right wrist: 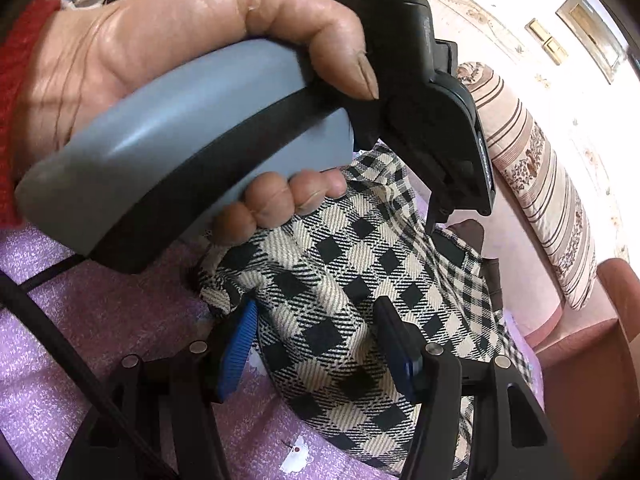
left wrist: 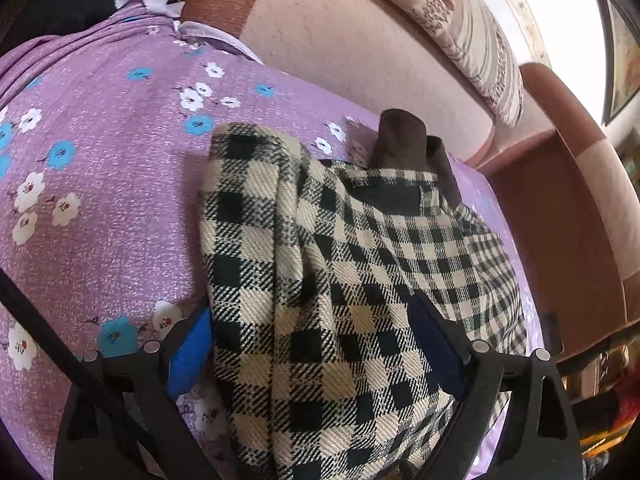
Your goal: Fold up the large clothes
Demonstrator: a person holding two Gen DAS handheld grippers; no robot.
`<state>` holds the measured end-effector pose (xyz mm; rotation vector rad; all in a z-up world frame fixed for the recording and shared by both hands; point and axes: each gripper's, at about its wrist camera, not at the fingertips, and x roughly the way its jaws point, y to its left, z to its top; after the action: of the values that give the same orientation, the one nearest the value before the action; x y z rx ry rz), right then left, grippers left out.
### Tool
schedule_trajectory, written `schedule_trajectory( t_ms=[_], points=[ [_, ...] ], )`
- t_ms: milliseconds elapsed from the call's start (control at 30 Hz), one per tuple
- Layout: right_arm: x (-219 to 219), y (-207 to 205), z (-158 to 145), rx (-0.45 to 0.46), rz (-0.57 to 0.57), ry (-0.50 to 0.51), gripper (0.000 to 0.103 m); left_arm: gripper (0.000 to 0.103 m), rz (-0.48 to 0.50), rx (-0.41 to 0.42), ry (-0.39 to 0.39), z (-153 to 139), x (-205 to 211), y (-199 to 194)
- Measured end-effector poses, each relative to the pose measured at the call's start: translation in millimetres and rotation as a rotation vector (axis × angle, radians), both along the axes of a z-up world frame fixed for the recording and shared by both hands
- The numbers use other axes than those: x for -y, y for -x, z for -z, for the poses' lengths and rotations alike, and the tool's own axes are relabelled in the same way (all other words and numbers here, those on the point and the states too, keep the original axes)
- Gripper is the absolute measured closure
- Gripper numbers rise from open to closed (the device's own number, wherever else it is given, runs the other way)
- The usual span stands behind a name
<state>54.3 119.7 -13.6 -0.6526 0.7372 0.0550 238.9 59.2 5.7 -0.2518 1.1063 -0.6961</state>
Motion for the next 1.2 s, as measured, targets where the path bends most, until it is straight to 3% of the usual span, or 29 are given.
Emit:
schedule_trajectory(
  t_ms=[33,67,100,133,167,267,367,533,667,867,1100,1200],
  points=[
    [1,-1,0,-0.006,-0.004,-0.010,0.043,0.017,0.007,-0.004,0.011,0,-3,-1],
    [1,0,0,-0.015,-0.016,-0.020,0.051,0.046,0.012,-0.014,0.026,0,-5,-2],
    [0,0,0,-0.018,-0.029,-0.022,0.056,0.066,0.004,-0.024,0.019,1,-7,-4],
    [-1,1,1,-0.018,-0.044,-0.018,0.068,0.084,-0.007,-0.054,0.015,4,-11,-6],
    [-4,4,3,-0.016,-0.063,-0.006,0.079,0.086,-0.020,-0.072,0.036,6,-14,-7],
    [-4,7,0,0.008,-0.072,-0.009,0.089,0.089,-0.053,-0.040,-0.015,-1,-8,1],
    [14,6,-16,0.008,-0.056,-0.117,0.092,0.090,-0.082,0.011,-0.064,-26,3,15],
    [35,29,-46,0.112,-0.070,-0.151,0.092,0.090,-0.093,0.050,-0.091,-71,29,30],
    [77,41,-75,0.166,-0.011,-0.212,0.092,0.090,-0.069,0.087,-0.135,-99,78,42],
    [171,59,-99,0.194,0.128,-0.278,0.092,0.091,0.032,0.125,-0.200,-120,192,70],
    [276,77,-93,0.159,0.307,-0.364,0.092,0.091,0.155,0.126,-0.284,-101,318,98],
    [316,81,-84,0.120,0.394,-0.449,0.092,0.091,0.197,0.137,-0.342,-85,363,111]
  ],
)
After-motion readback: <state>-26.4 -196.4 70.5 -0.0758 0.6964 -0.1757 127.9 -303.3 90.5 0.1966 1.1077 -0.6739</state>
